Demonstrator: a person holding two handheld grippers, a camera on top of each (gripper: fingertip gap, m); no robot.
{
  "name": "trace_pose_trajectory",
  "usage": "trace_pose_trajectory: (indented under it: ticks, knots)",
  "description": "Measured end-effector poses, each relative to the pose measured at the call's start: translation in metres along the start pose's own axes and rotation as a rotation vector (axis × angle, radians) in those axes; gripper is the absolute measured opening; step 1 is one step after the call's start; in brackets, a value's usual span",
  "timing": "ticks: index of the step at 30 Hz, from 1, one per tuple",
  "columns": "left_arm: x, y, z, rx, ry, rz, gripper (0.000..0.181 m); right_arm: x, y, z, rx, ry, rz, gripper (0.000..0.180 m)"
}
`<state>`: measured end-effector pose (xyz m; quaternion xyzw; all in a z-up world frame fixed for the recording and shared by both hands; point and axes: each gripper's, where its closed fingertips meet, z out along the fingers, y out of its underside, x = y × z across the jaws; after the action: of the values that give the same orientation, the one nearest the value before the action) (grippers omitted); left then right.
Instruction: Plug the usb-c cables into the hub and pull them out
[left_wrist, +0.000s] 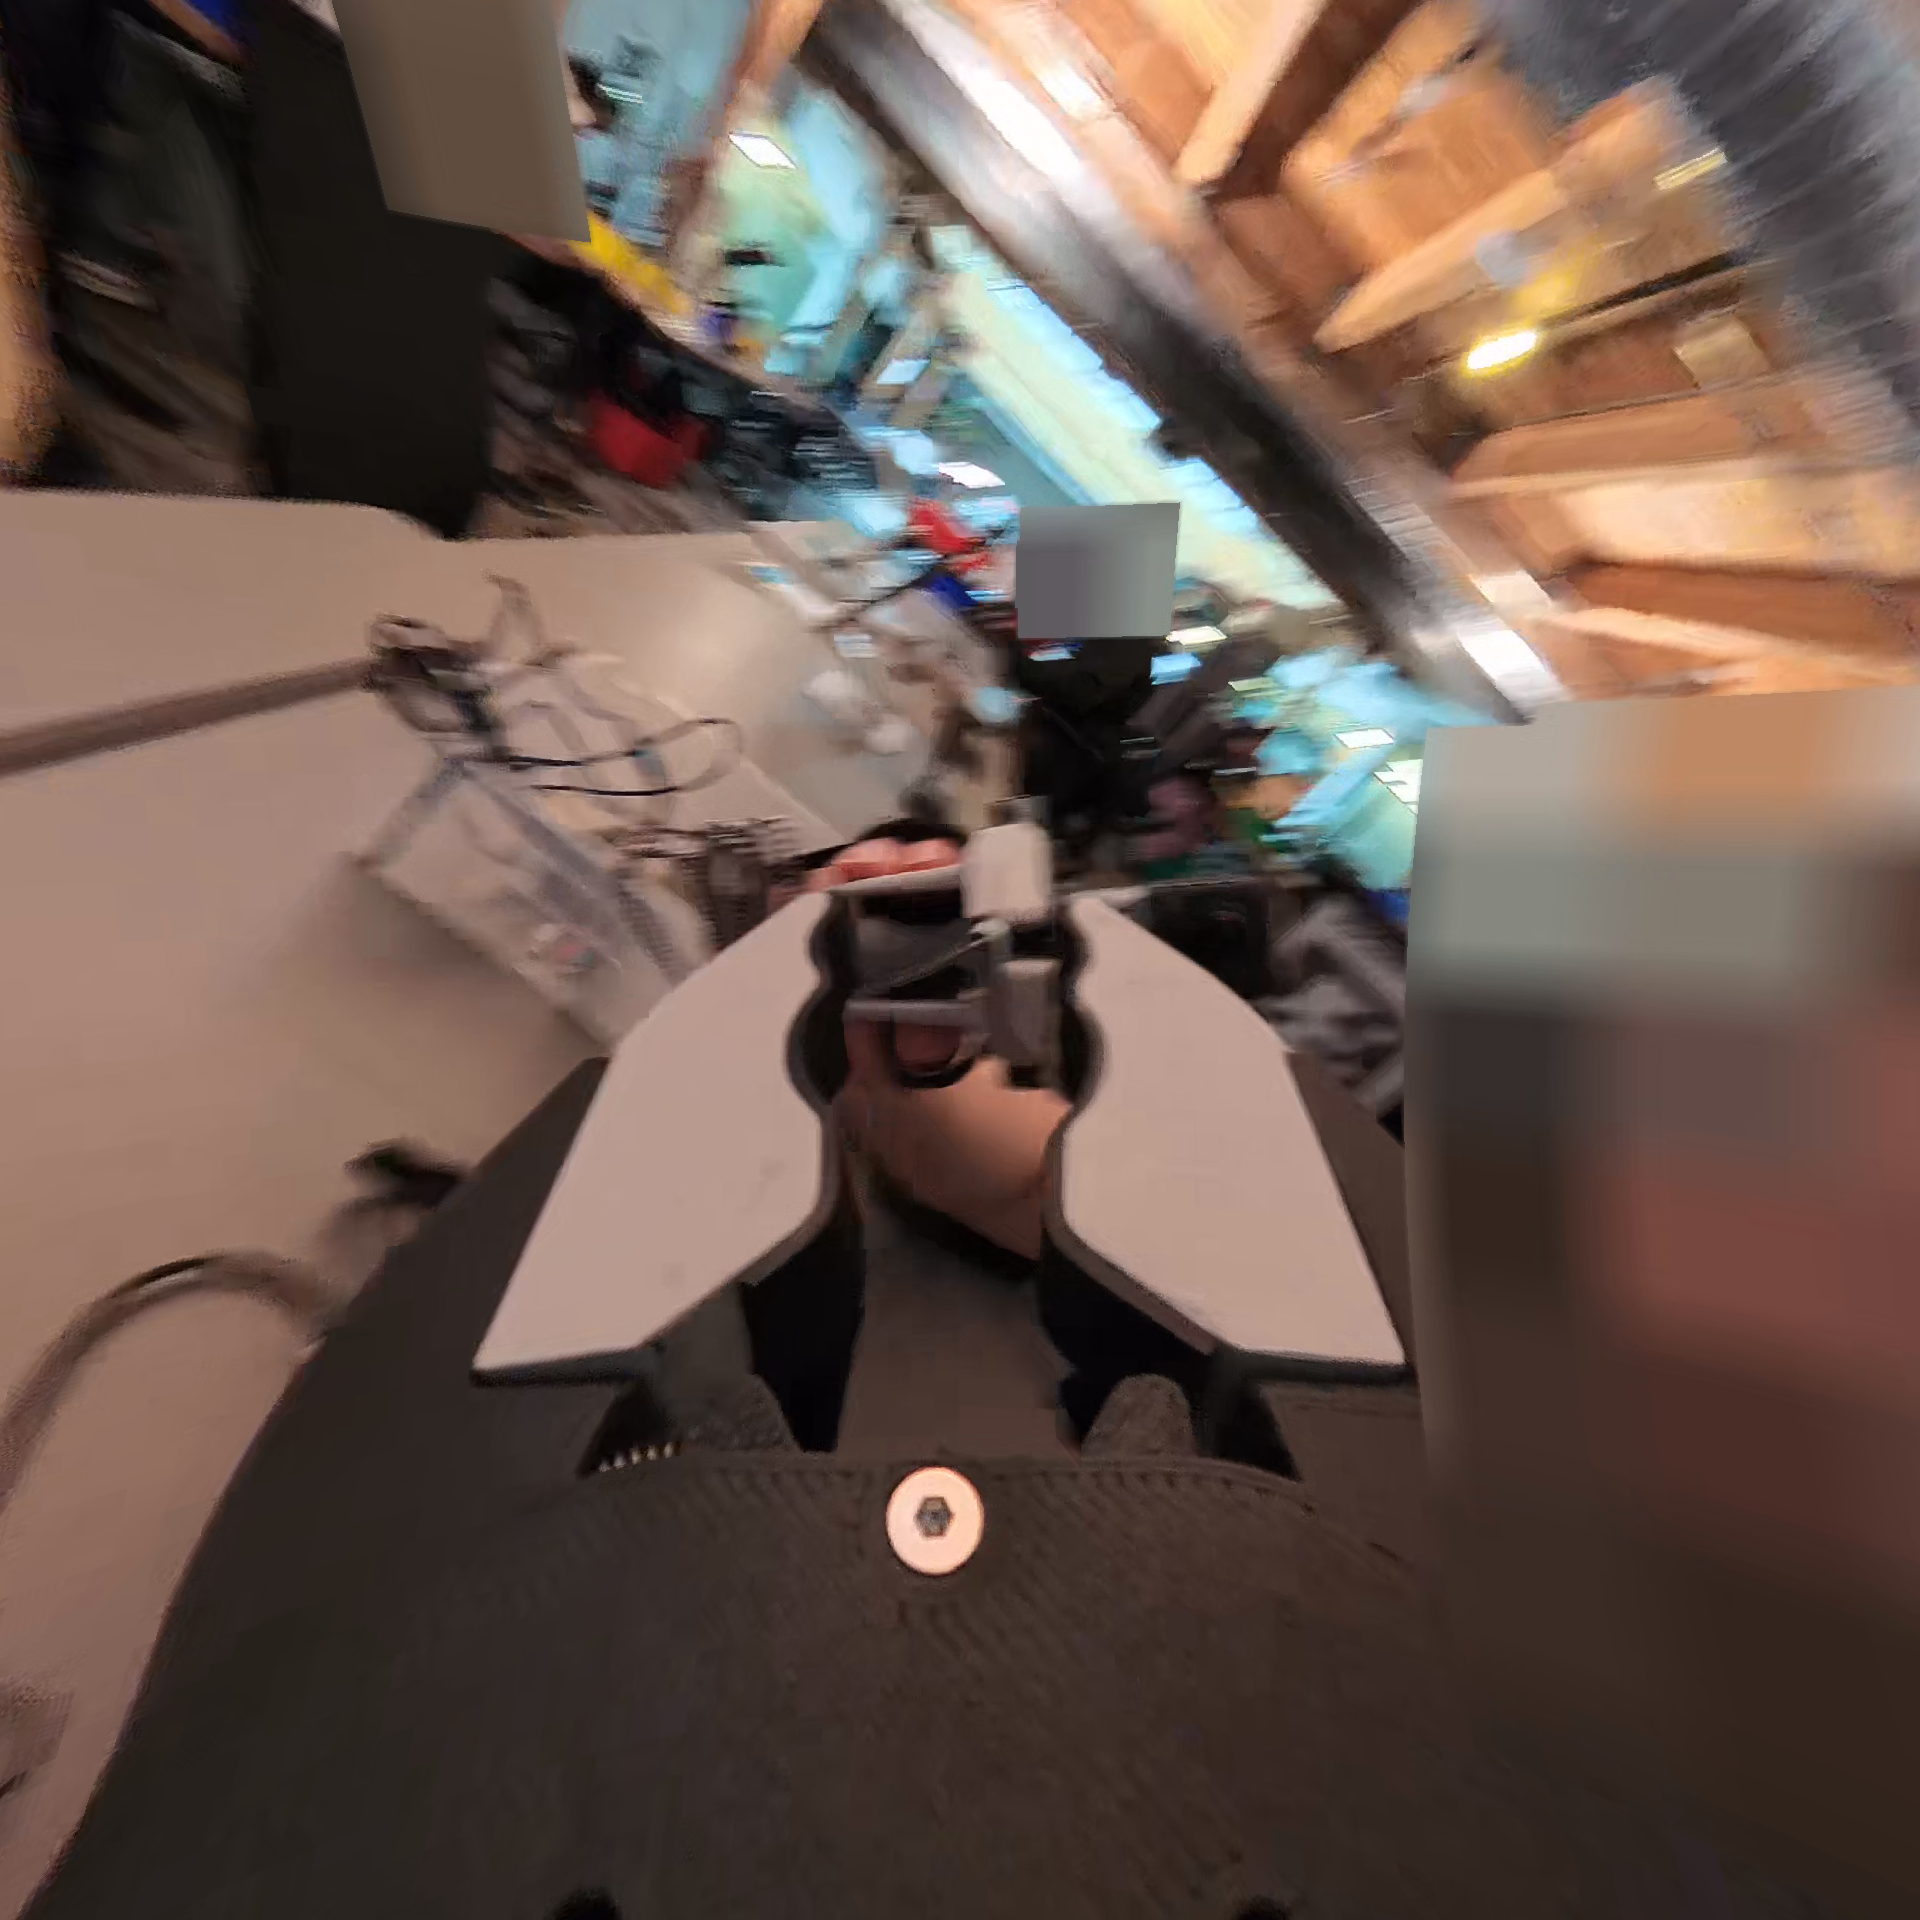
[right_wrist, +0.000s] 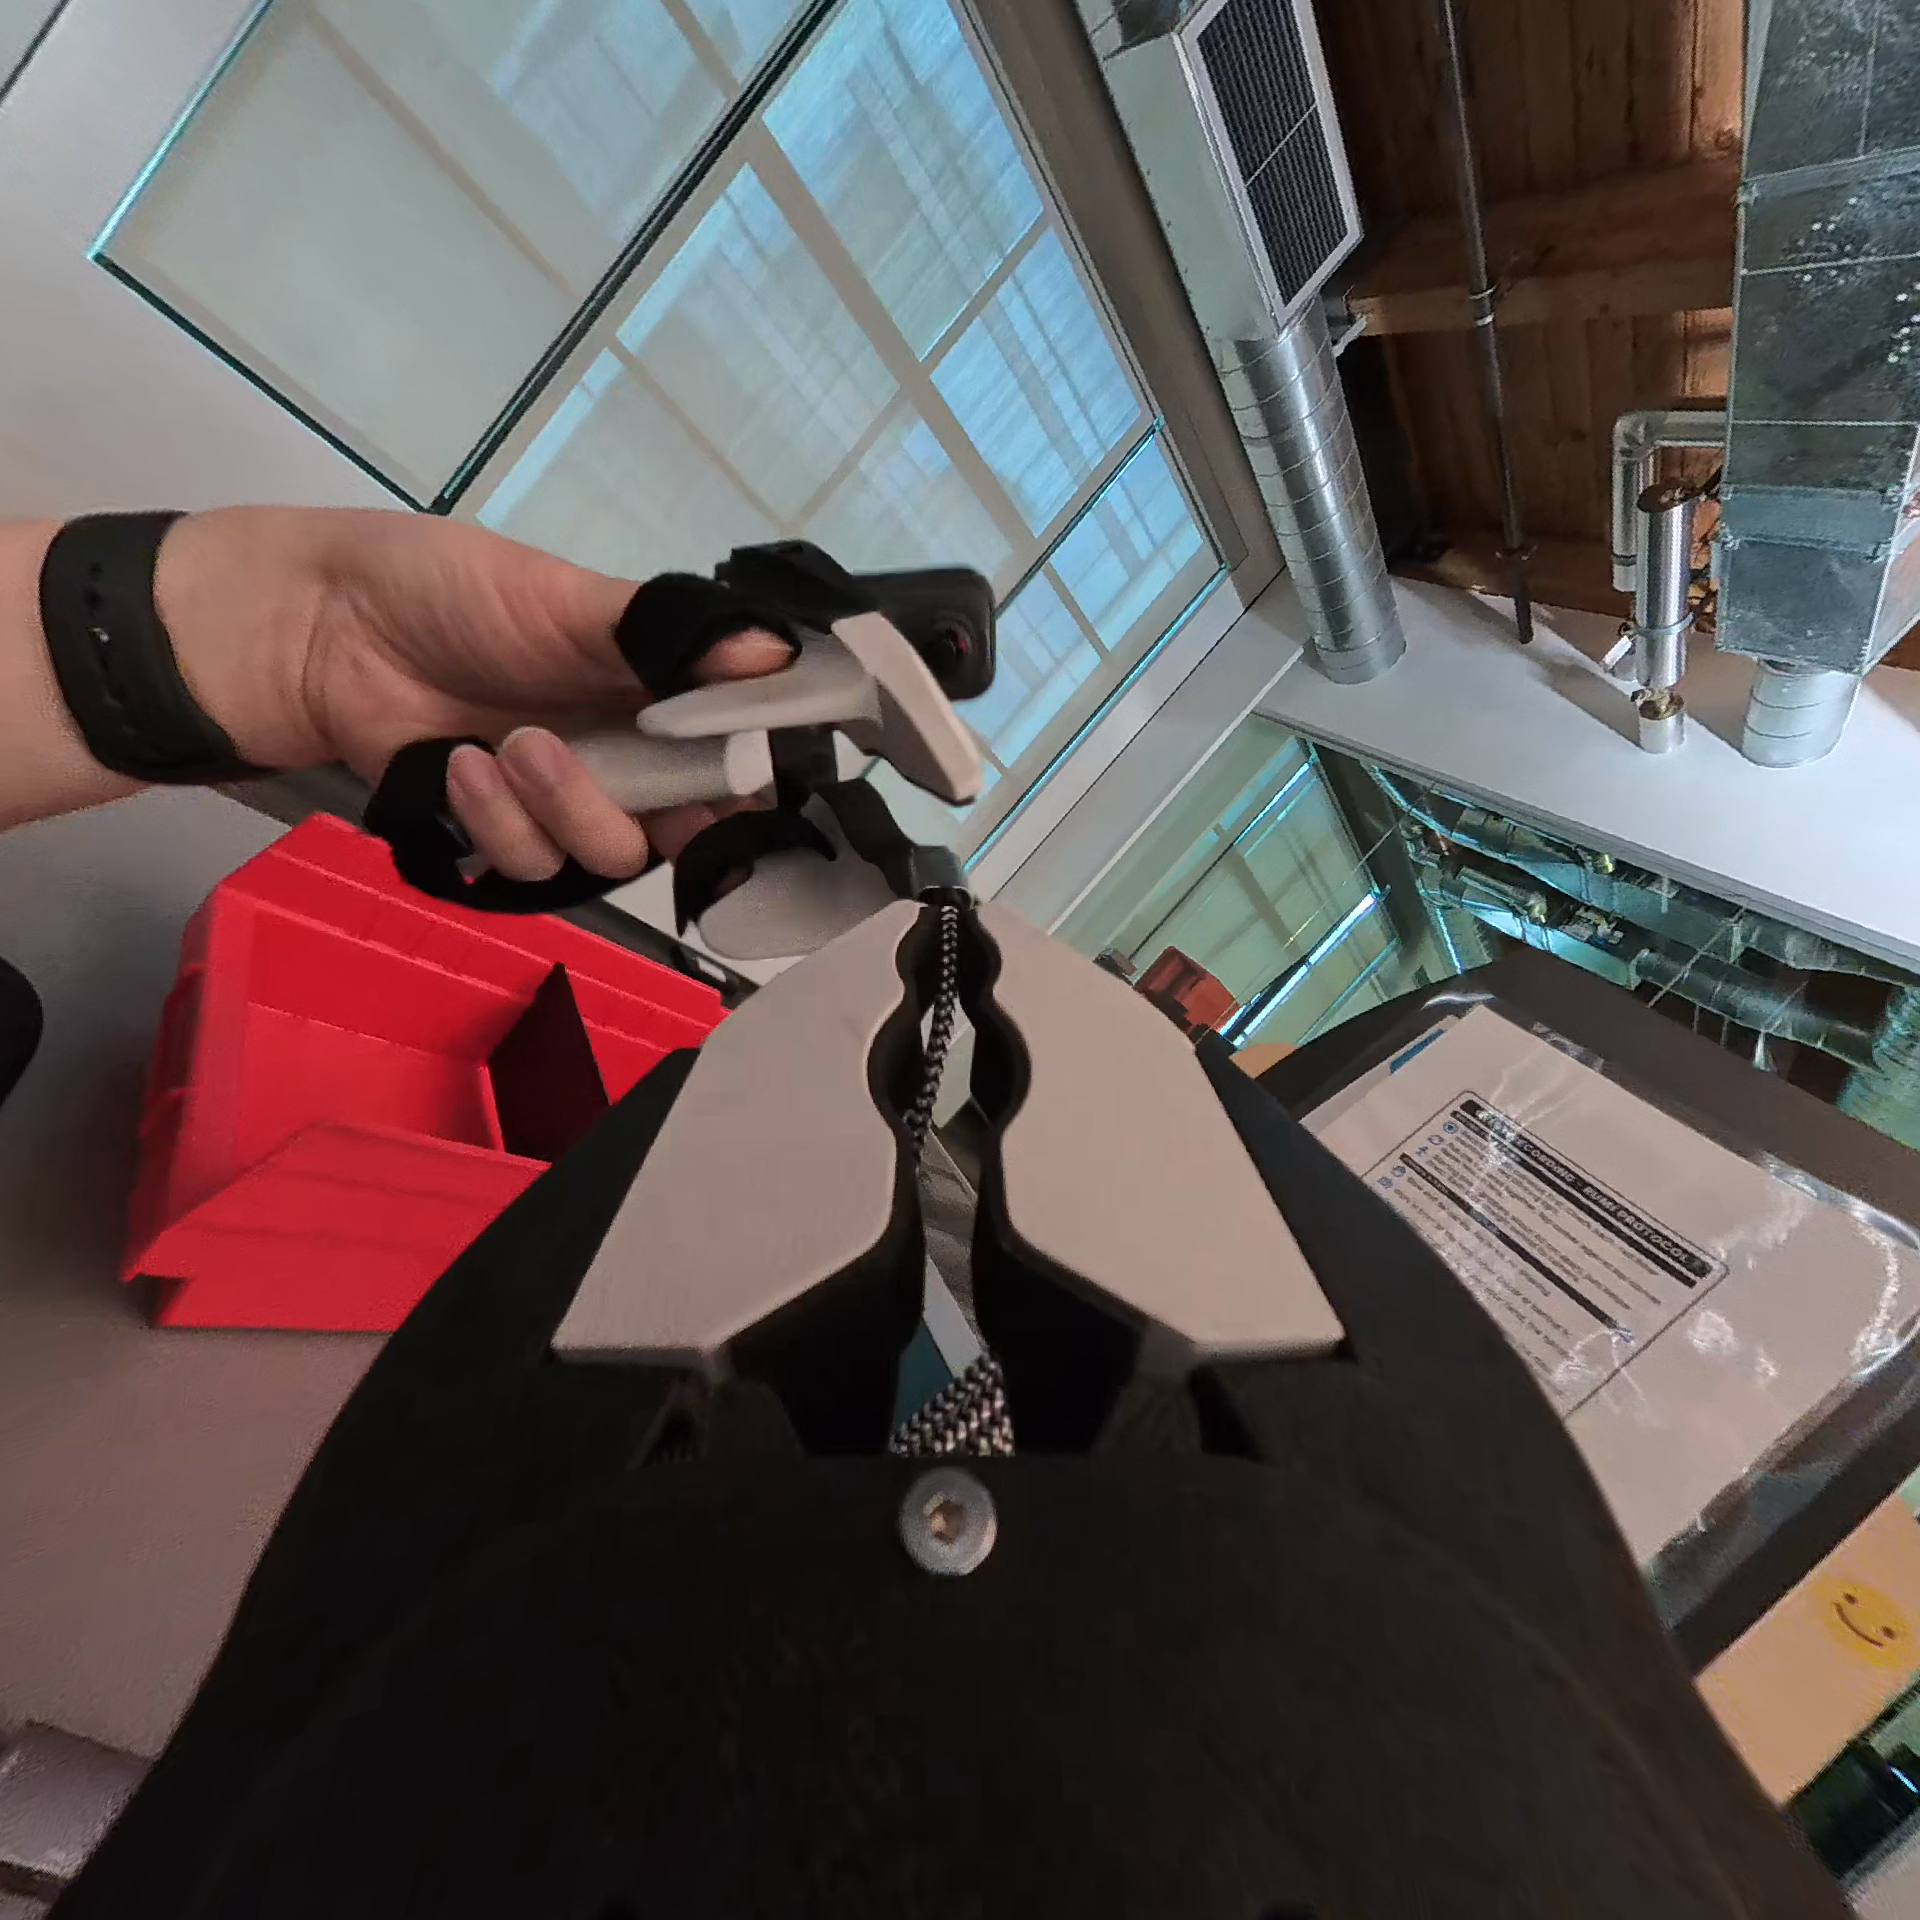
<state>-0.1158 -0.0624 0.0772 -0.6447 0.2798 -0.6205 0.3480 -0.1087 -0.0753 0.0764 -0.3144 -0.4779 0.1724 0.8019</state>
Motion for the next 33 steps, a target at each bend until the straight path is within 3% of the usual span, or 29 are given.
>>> trace_pose_trajectory:
  ticks: [2,5,8,10,16,21,33]
  knots:
    - [-0.011,-0.004,-0.011,-0.002,-0.145,0.093,0.049,0.006,-0.002,-0.001,-0.018,0.006,-0.018,0.004]
    - [-0.02,-0.004,-0.028,-0.043,-0.34,0.212,0.051,0.024,-0.007,-0.008,-0.047,0.041,-0.049,0.004]
    - [-0.035,0.021,-0.042,-0.252,-0.577,0.29,0.041,0.051,-0.02,-0.021,-0.039,0.1,-0.043,0.003]
    - [-0.047,0.049,-0.045,-0.437,-0.698,0.308,0.049,0.068,-0.03,-0.031,-0.027,0.141,-0.042,0.003]
    - [-0.084,0.126,0.002,-0.837,-0.685,0.266,0.038,0.1,-0.057,-0.056,0.006,0.232,-0.074,0.003]
    - [-0.133,0.189,0.0,-1.148,-0.775,0.098,0.051,0.105,-0.075,-0.066,0.036,0.255,-0.102,0.003]
    - [-0.159,0.234,-0.011,-1.343,-0.863,-0.037,0.05,0.105,-0.081,-0.068,0.043,0.257,-0.134,0.003]
